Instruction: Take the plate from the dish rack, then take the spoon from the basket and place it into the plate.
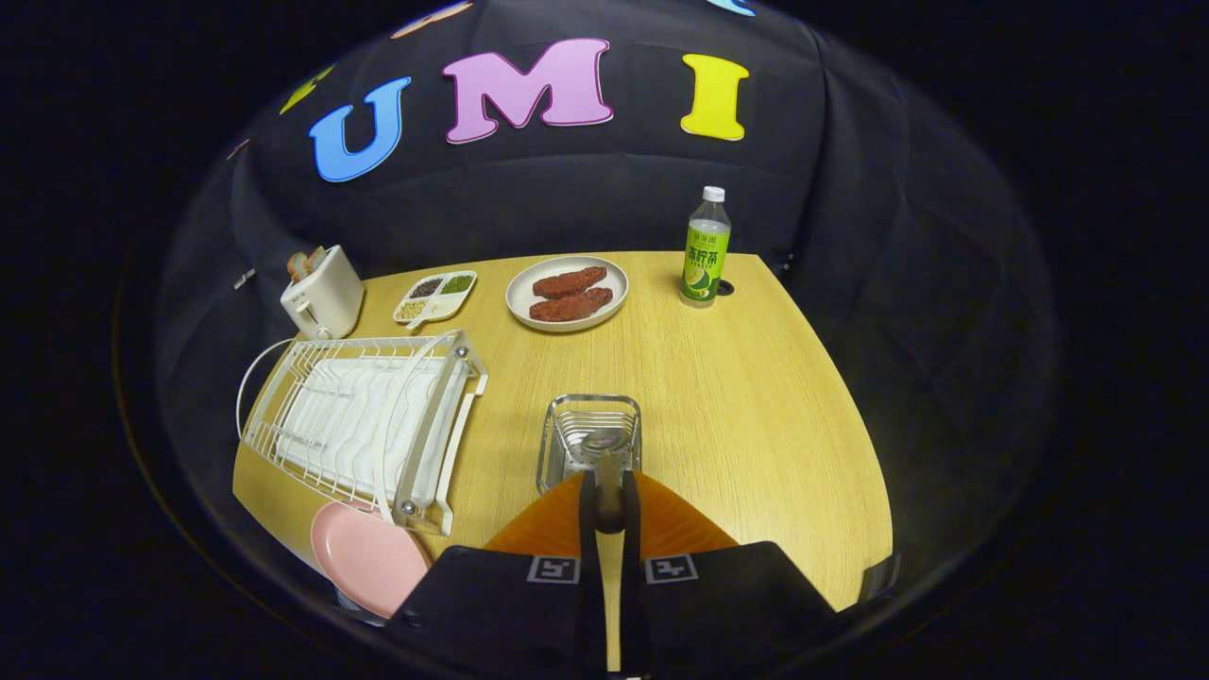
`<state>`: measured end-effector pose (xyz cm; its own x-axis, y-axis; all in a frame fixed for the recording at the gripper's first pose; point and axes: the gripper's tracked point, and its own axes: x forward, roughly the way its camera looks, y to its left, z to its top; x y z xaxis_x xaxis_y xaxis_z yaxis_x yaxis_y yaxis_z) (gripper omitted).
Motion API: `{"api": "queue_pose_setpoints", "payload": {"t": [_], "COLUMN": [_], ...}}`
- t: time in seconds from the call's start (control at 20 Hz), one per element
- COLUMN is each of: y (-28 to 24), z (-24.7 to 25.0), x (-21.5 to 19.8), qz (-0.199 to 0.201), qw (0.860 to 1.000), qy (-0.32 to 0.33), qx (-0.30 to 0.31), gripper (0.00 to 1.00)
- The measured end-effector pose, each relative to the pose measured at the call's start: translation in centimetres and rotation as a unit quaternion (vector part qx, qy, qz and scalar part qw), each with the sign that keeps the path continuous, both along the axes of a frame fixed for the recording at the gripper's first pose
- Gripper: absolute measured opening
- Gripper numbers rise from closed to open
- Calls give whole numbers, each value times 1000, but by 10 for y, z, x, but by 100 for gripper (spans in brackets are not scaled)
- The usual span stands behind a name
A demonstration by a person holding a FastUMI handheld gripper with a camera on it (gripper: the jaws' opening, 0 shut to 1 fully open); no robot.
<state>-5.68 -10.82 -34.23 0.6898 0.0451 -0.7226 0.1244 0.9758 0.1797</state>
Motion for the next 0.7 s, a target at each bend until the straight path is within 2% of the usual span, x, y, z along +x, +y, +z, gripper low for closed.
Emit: {"api": "queue_pose_setpoints", "payload": {"t": [0.45,0.7], "y": [14,35], "z": [64,128], "x": [-10,-14], "qz": [24,43], "qw": [999,995], "qy": [-37,-89], "qx": [-5,34], "gripper": [10,10]}}
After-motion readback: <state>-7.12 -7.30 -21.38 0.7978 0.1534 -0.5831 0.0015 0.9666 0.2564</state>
